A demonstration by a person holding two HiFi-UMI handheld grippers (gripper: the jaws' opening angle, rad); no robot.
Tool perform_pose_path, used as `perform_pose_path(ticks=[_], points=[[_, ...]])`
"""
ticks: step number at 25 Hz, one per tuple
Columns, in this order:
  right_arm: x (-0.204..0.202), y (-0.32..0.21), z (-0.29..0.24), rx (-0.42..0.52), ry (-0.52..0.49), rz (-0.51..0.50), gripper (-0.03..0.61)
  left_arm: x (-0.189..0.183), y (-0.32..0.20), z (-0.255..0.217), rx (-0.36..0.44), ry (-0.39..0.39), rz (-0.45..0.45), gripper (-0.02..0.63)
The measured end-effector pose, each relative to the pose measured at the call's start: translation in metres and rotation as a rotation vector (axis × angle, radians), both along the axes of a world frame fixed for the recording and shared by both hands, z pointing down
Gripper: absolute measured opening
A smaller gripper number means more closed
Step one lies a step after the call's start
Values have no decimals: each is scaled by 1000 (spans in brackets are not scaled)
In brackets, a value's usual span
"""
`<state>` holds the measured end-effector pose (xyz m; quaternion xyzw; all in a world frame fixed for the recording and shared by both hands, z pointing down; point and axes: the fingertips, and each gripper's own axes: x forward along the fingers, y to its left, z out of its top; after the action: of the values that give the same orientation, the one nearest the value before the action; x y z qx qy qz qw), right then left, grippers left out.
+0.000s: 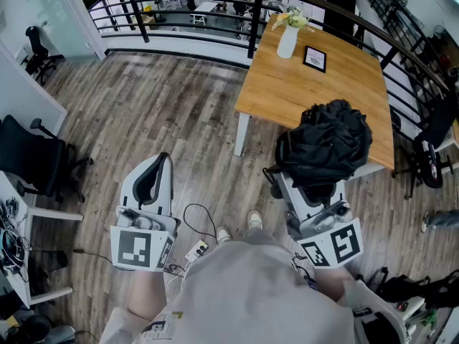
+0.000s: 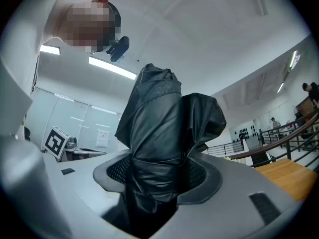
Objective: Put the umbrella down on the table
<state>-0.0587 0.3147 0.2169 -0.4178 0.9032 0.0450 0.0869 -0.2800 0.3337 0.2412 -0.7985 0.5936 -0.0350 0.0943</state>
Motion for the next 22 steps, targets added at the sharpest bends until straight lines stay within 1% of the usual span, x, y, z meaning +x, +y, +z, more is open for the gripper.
perform_pose_path(ticks=[3, 8, 14, 22], points=[[0, 2, 1, -11, -3, -7, 281, 1, -1, 1, -4, 1, 5, 17], [-3, 0, 3, -35, -50, -43, 281, 0, -3, -1, -9, 35, 25, 17], [1, -1, 5, -48, -43, -26, 281, 5, -3, 1, -19, 35, 38, 17], [2, -2, 10, -60, -31, 1, 281, 3, -2, 3, -8, 65, 63, 17]])
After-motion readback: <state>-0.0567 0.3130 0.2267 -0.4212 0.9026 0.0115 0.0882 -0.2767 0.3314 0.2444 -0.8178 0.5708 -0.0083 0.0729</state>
